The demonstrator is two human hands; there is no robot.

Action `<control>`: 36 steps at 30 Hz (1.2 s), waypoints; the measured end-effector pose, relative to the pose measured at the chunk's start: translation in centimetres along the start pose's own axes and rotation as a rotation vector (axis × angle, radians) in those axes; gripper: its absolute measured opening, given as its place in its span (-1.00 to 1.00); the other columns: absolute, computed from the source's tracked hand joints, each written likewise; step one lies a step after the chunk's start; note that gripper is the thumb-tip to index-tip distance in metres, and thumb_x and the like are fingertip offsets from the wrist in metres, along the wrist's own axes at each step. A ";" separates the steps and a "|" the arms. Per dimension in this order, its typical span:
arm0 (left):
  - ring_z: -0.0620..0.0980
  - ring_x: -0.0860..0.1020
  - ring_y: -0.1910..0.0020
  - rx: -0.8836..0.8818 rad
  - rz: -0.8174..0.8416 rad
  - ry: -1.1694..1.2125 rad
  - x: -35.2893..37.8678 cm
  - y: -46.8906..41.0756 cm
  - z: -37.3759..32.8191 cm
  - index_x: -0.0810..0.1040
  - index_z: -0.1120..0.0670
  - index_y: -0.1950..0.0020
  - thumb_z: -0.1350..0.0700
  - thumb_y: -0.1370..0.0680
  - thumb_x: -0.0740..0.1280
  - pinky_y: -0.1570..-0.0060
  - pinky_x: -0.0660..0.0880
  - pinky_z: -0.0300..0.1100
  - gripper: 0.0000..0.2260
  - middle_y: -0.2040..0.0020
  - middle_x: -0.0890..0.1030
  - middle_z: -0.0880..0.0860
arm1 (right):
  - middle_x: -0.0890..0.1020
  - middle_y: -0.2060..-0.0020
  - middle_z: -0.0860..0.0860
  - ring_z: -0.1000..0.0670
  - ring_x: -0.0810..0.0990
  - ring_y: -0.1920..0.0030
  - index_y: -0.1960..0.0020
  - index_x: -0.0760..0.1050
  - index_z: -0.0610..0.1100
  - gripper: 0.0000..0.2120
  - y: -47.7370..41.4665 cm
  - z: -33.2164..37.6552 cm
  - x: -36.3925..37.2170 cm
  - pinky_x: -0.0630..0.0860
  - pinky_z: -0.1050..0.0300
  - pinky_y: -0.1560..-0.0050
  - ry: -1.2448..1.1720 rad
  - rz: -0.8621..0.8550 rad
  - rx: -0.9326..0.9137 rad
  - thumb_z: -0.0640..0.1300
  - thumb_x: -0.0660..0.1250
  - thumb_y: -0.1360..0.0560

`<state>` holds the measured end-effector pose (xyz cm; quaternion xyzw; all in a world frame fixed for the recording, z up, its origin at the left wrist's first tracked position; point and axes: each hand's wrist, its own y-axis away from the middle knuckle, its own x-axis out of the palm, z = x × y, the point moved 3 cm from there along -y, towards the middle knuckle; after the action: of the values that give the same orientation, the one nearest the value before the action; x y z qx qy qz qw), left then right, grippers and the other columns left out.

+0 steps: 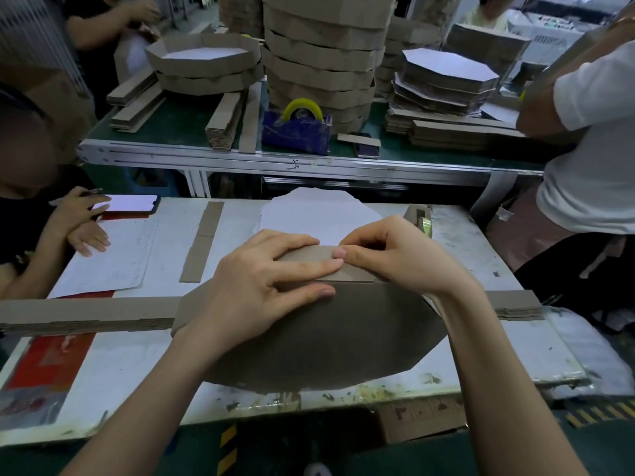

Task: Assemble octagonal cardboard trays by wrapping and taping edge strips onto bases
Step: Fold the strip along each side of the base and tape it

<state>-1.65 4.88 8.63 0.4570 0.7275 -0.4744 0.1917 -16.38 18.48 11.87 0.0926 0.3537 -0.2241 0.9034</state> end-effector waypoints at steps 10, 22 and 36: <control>0.00 0.52 -0.07 -0.095 -0.048 0.078 -1.7 0.2 1.8 0.55 -0.21 -0.18 -0.24 -0.47 0.26 -0.04 0.47 -0.10 -0.67 -0.24 0.56 -0.04 | 0.69 0.19 0.07 0.13 0.62 0.11 0.11 0.67 -0.03 -0.83 -2.1 -7.2 -4.6 0.63 0.21 0.11 -0.444 -0.627 0.204 -0.13 0.33 -0.59; -0.19 0.46 -0.11 -0.074 0.036 0.033 0.1 -1.4 0.5 0.55 -0.21 -0.18 -0.37 -0.50 0.16 -0.10 0.36 -0.45 -0.60 -0.24 0.44 -0.28 | 0.40 -0.25 -0.24 -0.28 0.43 -0.22 -0.23 0.47 -0.26 -0.76 -5.5 -29.4 -4.0 0.52 -0.09 -0.12 -0.273 -0.660 1.064 -0.22 0.23 -0.59; -0.18 0.50 -0.15 -0.110 -0.010 0.092 1.0 -2.5 0.6 0.59 -0.15 -0.16 -0.32 -0.48 0.26 -0.13 0.42 -0.32 -0.62 -0.23 0.52 -0.21 | 0.57 0.22 -0.08 -0.04 0.55 0.24 0.10 0.47 -0.21 -0.85 -6.5 -30.9 -2.4 0.60 0.05 0.08 -0.849 -0.868 1.033 -0.12 0.36 -0.52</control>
<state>-4.40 4.49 8.95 0.4633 0.7629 -0.4132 0.1805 -39.45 23.65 -9.19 0.2604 -0.1650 -0.7076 0.6358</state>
